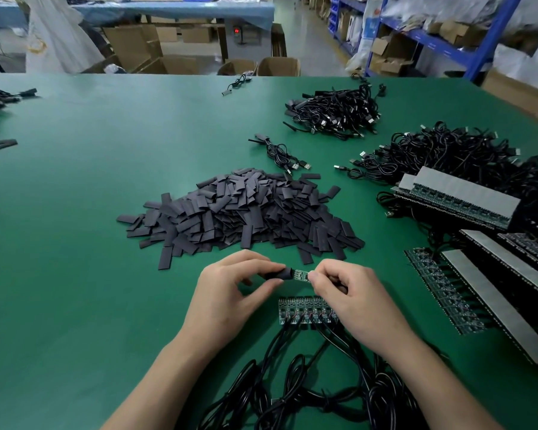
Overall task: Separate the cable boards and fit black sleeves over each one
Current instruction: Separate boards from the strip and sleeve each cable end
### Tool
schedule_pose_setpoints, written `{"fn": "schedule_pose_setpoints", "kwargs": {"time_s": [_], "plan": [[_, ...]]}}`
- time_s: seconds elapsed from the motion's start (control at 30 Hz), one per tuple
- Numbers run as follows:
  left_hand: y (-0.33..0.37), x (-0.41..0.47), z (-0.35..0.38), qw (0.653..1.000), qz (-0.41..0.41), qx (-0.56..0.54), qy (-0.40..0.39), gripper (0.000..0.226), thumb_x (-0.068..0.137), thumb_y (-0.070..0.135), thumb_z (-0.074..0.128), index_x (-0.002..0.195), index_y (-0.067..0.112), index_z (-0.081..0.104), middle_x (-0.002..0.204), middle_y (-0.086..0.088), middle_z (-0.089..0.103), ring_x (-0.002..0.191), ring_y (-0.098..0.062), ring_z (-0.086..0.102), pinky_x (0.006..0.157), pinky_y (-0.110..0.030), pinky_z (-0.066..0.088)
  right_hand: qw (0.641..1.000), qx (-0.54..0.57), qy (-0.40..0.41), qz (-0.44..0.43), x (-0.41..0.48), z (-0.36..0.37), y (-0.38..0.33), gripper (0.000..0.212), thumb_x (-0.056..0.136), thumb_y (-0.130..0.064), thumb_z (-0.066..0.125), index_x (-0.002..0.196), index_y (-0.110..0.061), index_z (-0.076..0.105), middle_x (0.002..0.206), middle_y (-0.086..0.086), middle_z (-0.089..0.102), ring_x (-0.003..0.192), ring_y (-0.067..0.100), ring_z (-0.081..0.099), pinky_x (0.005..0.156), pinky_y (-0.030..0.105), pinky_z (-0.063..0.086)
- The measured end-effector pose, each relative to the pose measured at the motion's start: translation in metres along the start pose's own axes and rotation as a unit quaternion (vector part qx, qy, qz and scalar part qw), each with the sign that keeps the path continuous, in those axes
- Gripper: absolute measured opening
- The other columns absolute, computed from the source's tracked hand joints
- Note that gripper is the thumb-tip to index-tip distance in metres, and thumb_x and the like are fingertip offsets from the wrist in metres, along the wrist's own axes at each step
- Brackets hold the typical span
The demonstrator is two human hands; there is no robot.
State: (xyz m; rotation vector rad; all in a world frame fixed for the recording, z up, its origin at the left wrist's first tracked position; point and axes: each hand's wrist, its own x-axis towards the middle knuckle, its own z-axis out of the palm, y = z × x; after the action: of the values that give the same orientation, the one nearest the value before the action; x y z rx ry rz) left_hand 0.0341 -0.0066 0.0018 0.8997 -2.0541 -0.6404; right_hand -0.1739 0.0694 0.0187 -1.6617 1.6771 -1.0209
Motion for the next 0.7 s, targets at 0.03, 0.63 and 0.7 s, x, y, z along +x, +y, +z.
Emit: {"fn": "schedule_pose_setpoints", "kwargs": {"time_s": [0.03,0.63,0.7], "plan": [[0.0000,0.0000,-0.0002,1.000,0.000,0.004,-0.002,0.021,0.084,0.018,0.084,0.102,0.029,0.081,0.098,0.022,0.071,0.091,-0.004,0.069,0.070,-0.029,0.056,1.000,-0.003,0.000,0.000,0.0000,0.0004,0.0001,0.037,0.101,-0.034,0.058,0.067,-0.020,0.054,0.052,-0.011,0.042,0.047,0.004,0.035,0.049,0.020,0.031],[0.0002,0.0002,-0.0046,0.996,0.044,0.046,-0.058,0.022,0.088,0.020,0.079,0.109,0.025,0.079,0.103,0.014,0.066,0.091,-0.005,0.065,0.079,-0.027,0.055,0.998,-0.056,-0.006,0.008,-0.0012,-0.0001,0.0005,0.035,0.099,-0.038,0.057,0.066,-0.028,0.055,0.050,-0.011,0.046,0.045,0.005,0.038,0.049,0.021,0.033],[-0.0005,0.0001,-0.0045,0.995,0.049,0.049,-0.067,0.022,0.089,0.021,0.078,0.111,0.025,0.079,0.104,0.015,0.065,0.091,-0.003,0.063,0.080,-0.026,0.055,0.998,-0.054,-0.009,0.011,-0.0011,-0.0006,0.0005,0.035,0.099,-0.037,0.058,0.065,-0.028,0.056,0.050,-0.011,0.047,0.045,0.006,0.038,0.049,0.021,0.034]]}}
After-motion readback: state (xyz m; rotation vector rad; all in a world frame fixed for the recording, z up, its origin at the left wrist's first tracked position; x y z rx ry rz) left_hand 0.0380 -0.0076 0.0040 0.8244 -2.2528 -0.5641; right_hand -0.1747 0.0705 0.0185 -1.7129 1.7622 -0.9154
